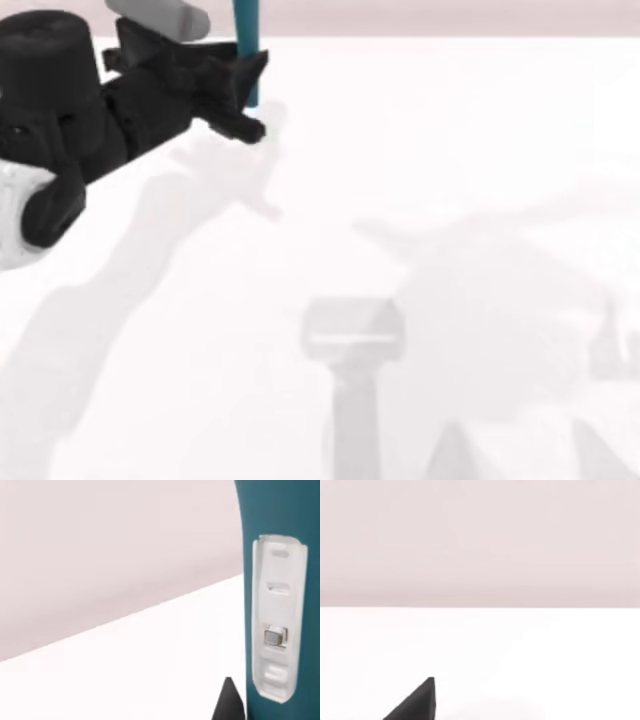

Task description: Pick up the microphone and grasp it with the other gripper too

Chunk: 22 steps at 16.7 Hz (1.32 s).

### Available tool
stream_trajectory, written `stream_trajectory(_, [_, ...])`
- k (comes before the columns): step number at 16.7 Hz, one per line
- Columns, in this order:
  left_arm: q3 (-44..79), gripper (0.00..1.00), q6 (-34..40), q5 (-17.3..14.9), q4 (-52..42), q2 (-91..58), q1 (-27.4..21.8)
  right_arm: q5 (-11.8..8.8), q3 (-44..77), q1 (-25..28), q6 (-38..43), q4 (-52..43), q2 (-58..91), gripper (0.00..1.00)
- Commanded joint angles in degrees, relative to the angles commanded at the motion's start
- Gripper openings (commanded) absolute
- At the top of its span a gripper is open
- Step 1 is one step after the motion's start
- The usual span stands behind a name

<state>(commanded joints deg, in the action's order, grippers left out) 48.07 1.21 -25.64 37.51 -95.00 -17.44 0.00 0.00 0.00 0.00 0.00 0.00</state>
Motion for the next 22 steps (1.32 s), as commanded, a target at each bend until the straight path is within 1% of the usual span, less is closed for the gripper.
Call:
stream_trajectory(2, [-1.52, 0.00, -1.41, -2.16, 4.75, 2.49, 0.33, 0.00, 0.00, 0.00, 0.00, 0.00, 0.00, 1.00])
stream_trajectory(4, [-2.25, 0.00, -2.16, -3.22, 6.99, 3.86, 0.50, 0.00, 0.00, 0.00, 0.00, 0.00, 0.00, 1.00])
stream_trajectory(10, [-2.09, 0.00, -2.25, -3.03, 7.23, 3.82, 0.03, 0.00, 0.00, 0.00, 0.00, 0.00, 0.00, 1.00])
stream_trajectory(11, [-2.28, 0.00, -2.21, -2.28, 7.72, 3.80, -0.73, 0.00, 0.00, 0.00, 0.00, 0.00, 0.00, 1.00])
stream_trajectory(13, [-3.04, 0.00, -2.03, 0.83, 9.60, 3.78, -3.75, 0.00, 0.00, 0.00, 0.00, 0.00, 0.00, 1.00])
stream_trajectory(15, [-4.23, 0.00, -1.71, 5.24, 12.13, 3.81, -7.93, 0.00, 0.00, 0.00, 0.00, 0.00, 0.00, 1.00])
stream_trajectory(18, [-6.18, 0.00, -1.10, 12.69, 16.03, 4.18, -14.61, 0.00, 0.00, 0.00, 0.00, 0.00, 0.00, 1.00])
stream_trajectory(19, [-6.66, 0.00, -0.96, 14.50, 17.10, 4.38, -16.37, 0.00, 0.00, 0.00, 0.00, 0.00, 0.00, 1.00])
stream_trajectory(20, [-7.01, 0.00, -0.86, 15.72, 17.91, 4.57, -17.58, 0.00, 0.00, 0.00, 0.00, 0.00, 0.00, 1.00])
stream_trajectory(22, [-7.21, 0.00, -0.80, 16.37, 18.39, 4.70, -18.23, 0.00, 0.00, 0.00, 0.00, 0.00, 0.00, 1.00])
